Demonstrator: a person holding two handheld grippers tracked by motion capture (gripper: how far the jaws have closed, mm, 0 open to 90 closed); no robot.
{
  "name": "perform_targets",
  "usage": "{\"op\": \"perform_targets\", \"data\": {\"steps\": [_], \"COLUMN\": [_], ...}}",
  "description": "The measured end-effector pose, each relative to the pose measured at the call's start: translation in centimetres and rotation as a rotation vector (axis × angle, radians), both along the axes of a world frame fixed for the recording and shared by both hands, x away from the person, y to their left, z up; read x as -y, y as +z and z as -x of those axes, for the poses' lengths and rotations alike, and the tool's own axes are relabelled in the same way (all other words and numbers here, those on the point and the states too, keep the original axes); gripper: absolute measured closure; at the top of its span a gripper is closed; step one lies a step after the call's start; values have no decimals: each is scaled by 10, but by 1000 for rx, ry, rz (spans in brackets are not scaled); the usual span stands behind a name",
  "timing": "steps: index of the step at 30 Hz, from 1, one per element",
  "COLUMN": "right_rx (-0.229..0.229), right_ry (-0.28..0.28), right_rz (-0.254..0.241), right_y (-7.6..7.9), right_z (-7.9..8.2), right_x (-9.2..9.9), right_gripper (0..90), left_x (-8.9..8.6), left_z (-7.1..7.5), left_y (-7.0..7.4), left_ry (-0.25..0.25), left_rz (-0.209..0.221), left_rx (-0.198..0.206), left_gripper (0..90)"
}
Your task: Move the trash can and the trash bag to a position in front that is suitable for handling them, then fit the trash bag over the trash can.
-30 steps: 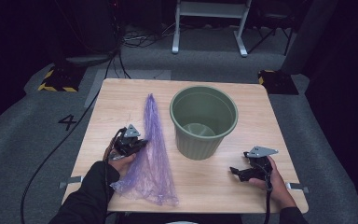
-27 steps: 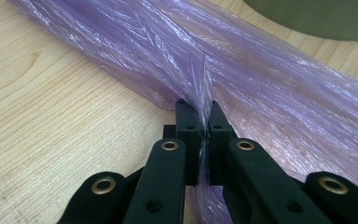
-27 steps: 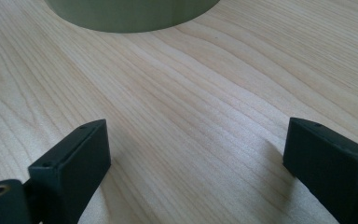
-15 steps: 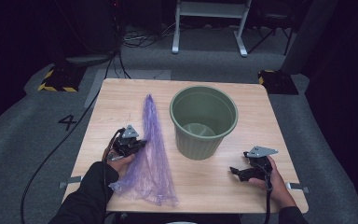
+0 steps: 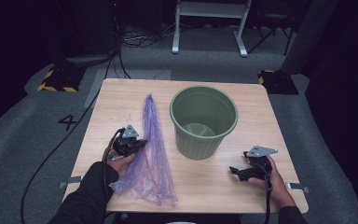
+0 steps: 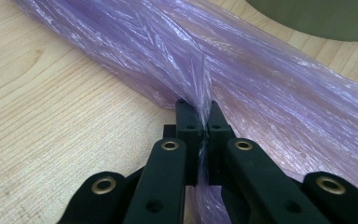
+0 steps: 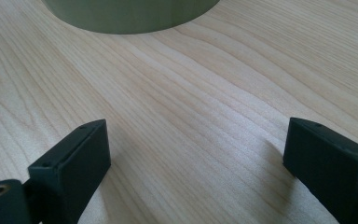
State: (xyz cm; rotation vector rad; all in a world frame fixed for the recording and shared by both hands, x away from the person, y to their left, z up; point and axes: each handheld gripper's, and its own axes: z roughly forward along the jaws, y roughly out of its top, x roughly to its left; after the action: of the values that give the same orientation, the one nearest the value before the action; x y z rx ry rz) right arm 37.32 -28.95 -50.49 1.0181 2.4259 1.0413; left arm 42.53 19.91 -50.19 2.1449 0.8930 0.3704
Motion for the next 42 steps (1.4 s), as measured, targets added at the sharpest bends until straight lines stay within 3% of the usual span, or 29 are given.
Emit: {"op": "perform_targets", "data": {"steps": [12, 20, 22, 26, 42], "right_rx": [0, 1, 1, 0, 2], "right_ry": [1, -3, -4, -9, -9], "right_rz": [1, 0, -1, -2, -4], "right_y": [0, 0, 0, 0, 0], "right_z": [-1, 0, 0, 1, 2], "right_x": [0, 0, 0, 0, 0], "right_gripper": [71, 73, 76, 80, 86], "left_x": [-1, -3, -3, -2, -3], "left_z": [1, 4, 7, 12, 24], "left_y": [1, 13, 23, 34, 60], "left_ry": [6, 5, 8, 0, -31], "left_rz": [15, 35, 74, 97, 149], "left_rx": [3, 62, 92, 130, 208], "left_gripper": [884, 886, 885, 886, 886]}}
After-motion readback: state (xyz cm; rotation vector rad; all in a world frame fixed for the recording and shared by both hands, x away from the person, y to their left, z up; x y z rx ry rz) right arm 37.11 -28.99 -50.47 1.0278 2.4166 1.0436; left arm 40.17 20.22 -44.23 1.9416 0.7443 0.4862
